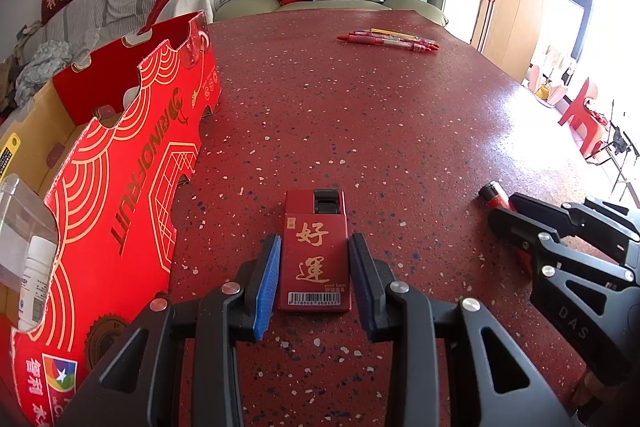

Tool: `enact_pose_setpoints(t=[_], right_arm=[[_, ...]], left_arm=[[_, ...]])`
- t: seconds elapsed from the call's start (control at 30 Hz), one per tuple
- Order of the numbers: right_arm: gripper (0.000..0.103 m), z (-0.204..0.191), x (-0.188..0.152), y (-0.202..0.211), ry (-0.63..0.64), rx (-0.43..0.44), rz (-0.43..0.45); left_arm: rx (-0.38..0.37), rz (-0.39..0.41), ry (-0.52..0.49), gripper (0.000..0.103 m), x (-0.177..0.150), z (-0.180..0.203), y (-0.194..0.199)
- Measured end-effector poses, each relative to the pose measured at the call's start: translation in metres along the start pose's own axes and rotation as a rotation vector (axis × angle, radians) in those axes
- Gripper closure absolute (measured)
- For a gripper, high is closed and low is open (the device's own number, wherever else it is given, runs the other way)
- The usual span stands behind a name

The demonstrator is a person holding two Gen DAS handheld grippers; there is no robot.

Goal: Organize rigid objects

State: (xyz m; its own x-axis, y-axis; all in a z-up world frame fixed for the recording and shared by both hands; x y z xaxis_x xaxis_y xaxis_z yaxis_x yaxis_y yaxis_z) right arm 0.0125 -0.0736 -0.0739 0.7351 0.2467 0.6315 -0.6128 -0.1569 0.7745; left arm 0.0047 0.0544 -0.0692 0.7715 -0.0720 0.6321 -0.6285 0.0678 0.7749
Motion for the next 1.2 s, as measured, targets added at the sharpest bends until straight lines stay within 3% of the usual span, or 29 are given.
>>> enact_pose_setpoints(t=[0.5, 0.6, 1.2], right_arm=[[0.083, -0.012, -0.031, 0.027, 0.009, 0.042, -0.013], [0.083, -0.013, -0.035, 0.030, -0.004, 0.043, 0.000], [0.083, -0.015, -0.045, 0.039, -0.031, 0.053, 0.023]], left_arm=[[-0.014, -0.003, 0.028, 0.066, -0.028, 0.012, 0.026], [0.008, 0.012, -0.004, 0.066, -0.033, 0.015, 0.028], [-0.010, 0.043, 0.007, 0.066, -0.038, 0.013, 0.032]])
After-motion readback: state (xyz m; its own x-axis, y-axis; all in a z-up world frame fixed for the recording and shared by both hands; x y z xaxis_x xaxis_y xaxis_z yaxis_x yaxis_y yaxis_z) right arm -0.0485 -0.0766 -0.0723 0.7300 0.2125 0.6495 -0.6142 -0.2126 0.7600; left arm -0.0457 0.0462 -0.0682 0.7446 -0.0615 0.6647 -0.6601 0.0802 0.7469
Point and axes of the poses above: each gripper's, at about its wrist camera, not at the fingertips, and y roughly against the way its jaws point, z to its right, x to its top, the point moved 5 cm from there along -y, roughly the way its jaws point, and after that the axes turned 1 degree about z, right-handed, at the moved point
